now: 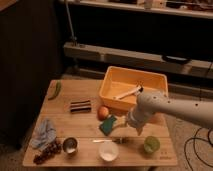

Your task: Place fork in table surface

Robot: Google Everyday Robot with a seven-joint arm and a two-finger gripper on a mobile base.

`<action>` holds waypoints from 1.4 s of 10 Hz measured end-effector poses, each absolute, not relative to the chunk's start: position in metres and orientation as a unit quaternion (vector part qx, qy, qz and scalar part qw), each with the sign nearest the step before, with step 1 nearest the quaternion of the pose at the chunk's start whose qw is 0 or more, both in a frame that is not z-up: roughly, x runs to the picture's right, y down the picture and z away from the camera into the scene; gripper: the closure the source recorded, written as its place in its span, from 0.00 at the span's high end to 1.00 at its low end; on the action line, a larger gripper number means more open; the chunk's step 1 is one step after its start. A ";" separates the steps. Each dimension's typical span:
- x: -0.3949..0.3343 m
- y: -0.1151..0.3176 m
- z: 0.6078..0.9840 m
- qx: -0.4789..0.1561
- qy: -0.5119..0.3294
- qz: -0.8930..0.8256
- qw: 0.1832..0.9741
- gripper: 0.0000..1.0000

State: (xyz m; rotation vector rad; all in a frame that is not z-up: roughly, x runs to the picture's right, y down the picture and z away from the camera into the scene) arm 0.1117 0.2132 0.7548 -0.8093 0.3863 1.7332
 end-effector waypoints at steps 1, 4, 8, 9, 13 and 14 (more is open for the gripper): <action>0.114 0.223 0.762 -0.348 0.156 0.737 0.558 0.80; 0.116 0.240 0.775 -0.362 0.136 0.741 0.549 0.80; 0.119 0.247 0.783 -0.388 0.089 0.750 0.528 0.80; 0.118 0.246 0.783 -0.393 0.082 0.750 0.526 0.80; 0.115 0.245 0.783 -0.403 0.071 0.748 0.523 0.80; 0.115 0.245 0.783 -0.403 0.071 0.748 0.523 0.80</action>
